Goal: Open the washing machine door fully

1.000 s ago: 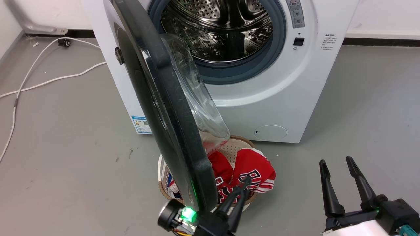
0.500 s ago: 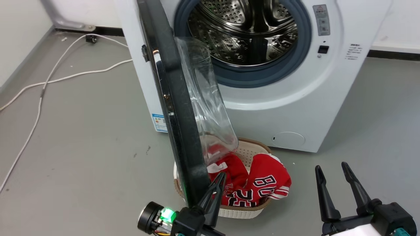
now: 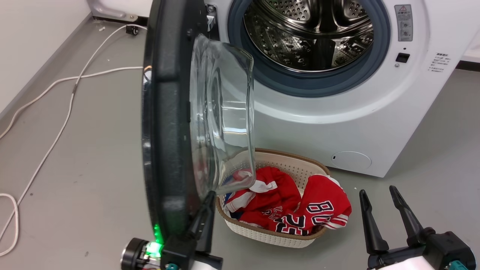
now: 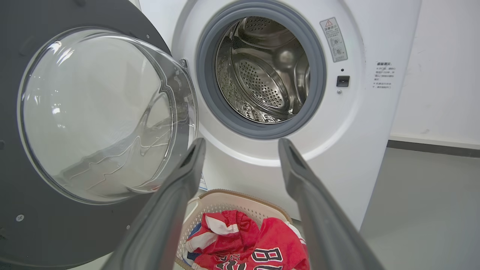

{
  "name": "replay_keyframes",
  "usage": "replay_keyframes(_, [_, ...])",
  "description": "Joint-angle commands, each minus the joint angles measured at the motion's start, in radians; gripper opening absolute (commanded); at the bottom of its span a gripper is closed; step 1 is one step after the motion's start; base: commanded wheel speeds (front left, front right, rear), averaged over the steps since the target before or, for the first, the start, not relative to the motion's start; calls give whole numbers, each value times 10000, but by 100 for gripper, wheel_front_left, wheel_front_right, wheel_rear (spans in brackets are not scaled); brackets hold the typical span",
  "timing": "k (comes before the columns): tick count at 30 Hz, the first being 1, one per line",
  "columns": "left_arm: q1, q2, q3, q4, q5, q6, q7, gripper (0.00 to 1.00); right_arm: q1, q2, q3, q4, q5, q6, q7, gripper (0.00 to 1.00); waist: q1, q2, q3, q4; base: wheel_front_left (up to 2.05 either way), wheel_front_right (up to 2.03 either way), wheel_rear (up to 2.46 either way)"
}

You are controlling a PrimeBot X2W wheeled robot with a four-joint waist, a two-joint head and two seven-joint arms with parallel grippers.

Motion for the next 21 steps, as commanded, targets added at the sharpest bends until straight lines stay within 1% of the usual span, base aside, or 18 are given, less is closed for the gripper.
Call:
replay_keyframes(1, [84,92,238,23,-68,117,29,0,-90,33,-20,-13,-79,-2,-21,100,0,0,53,53,0,0,0])
replay_keyframes(5, [186,132,757,32,-140,264,29,0,-129,31,-31,-21,-96,-2,-21,100,0,0,153,131,0,0,0])
replay_keyframes(13, [396,276,2103,12,-358,584,28,0,-227,33,-56,-68,-121,-2,-21,100,0,0,369,183,0,0,0])
replay_keyframes(17, [412,385,2896,49,-495,649,28,0,-254,31,-71,-97,-175,-2,-21,100,0,0,515,199,0,0,0])
replay_keyframes(21, [231,395,3667,94,-692,562,28,0,-368,31,-110,-161,-230,-2,-21,100,0,0,740,239,0,0,0])
